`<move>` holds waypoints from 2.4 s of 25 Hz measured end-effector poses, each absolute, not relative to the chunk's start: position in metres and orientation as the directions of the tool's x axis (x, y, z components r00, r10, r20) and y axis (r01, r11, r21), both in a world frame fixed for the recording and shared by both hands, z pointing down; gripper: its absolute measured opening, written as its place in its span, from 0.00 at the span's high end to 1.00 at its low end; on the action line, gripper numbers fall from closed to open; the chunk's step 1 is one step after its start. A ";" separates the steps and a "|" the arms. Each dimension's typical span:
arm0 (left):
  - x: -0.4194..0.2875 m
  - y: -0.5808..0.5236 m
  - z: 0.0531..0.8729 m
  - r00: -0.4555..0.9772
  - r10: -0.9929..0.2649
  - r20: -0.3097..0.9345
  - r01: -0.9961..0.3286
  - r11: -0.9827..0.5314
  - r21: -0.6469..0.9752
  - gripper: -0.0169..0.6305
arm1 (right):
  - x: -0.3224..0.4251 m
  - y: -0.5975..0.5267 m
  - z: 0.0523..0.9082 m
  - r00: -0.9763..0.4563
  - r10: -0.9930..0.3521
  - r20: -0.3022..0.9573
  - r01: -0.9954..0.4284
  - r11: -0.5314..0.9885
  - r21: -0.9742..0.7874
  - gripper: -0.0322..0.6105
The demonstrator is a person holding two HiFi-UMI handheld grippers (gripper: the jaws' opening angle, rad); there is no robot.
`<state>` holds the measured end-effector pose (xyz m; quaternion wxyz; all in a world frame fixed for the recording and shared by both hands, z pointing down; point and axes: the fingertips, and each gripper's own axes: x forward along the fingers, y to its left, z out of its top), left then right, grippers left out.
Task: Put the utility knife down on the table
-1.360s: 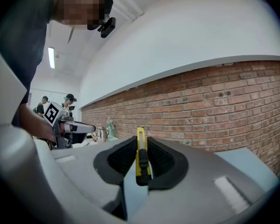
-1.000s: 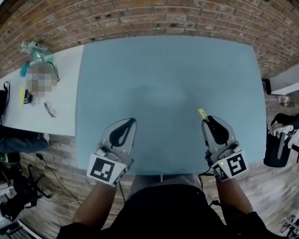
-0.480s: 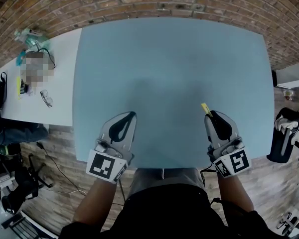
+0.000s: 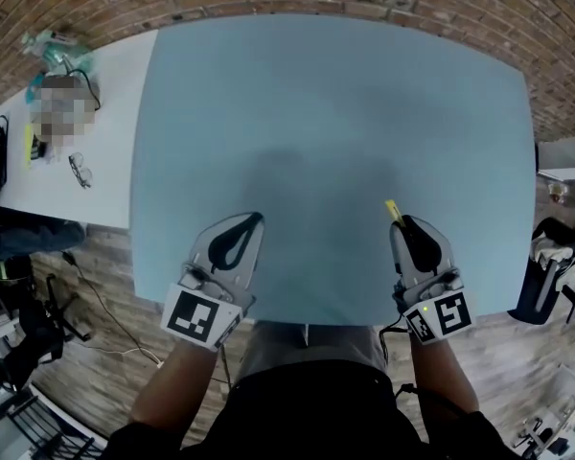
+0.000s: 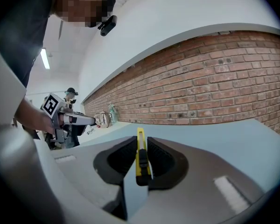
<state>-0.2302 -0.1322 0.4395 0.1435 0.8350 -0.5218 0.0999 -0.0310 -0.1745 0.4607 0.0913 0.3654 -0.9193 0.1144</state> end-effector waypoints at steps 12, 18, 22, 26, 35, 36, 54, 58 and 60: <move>-0.210 -0.142 0.455 0.434 -0.831 0.347 -0.901 -0.396 0.177 1.00 | -0.024 -0.190 0.484 -0.719 -0.638 0.276 -0.690 0.704 -0.168 0.84; -0.204 -0.140 0.468 0.445 -0.818 0.366 -0.896 -0.399 0.196 1.00 | -0.026 -0.189 0.502 -0.715 -0.631 0.302 -0.692 0.700 -0.175 0.84; -0.206 -0.136 0.477 0.435 -0.810 0.392 -0.900 -0.386 0.201 1.00 | -0.027 -0.188 0.509 -0.713 -0.629 0.309 -0.694 0.696 -0.186 0.84; -0.205 -0.137 0.486 0.440 -0.801 0.406 -0.898 -0.391 0.202 1.00 | -0.028 -0.190 0.519 -0.715 -0.622 0.319 -0.692 0.694 -0.198 0.84; -0.202 -0.141 0.502 0.451 -0.788 0.419 -0.893 -0.392 0.223 1.00 | -0.027 -0.191 0.538 -0.707 -0.611 0.356 -0.695 0.691 -0.196 0.84; -0.203 -0.141 0.504 0.451 -0.788 0.420 -0.892 -0.391 0.225 1.00 | -0.028 -0.191 0.541 -0.707 -0.608 0.361 -0.695 0.693 -0.193 0.84; -0.210 -0.151 0.524 0.458 -0.768 0.447 -0.888 -0.382 0.255 1.00 | -0.034 -0.204 0.576 -0.684 -0.584 0.437 -0.707 0.677 -0.203 0.84; -0.217 -0.148 0.525 0.452 -0.768 0.453 -0.891 -0.373 0.258 1.00 | -0.038 -0.203 0.582 -0.675 -0.577 0.459 -0.708 0.681 -0.186 0.84; -0.219 -0.150 0.526 0.451 -0.767 0.456 -0.892 -0.370 0.259 1.00 | -0.039 -0.206 0.585 -0.674 -0.572 0.468 -0.708 0.681 -0.187 0.84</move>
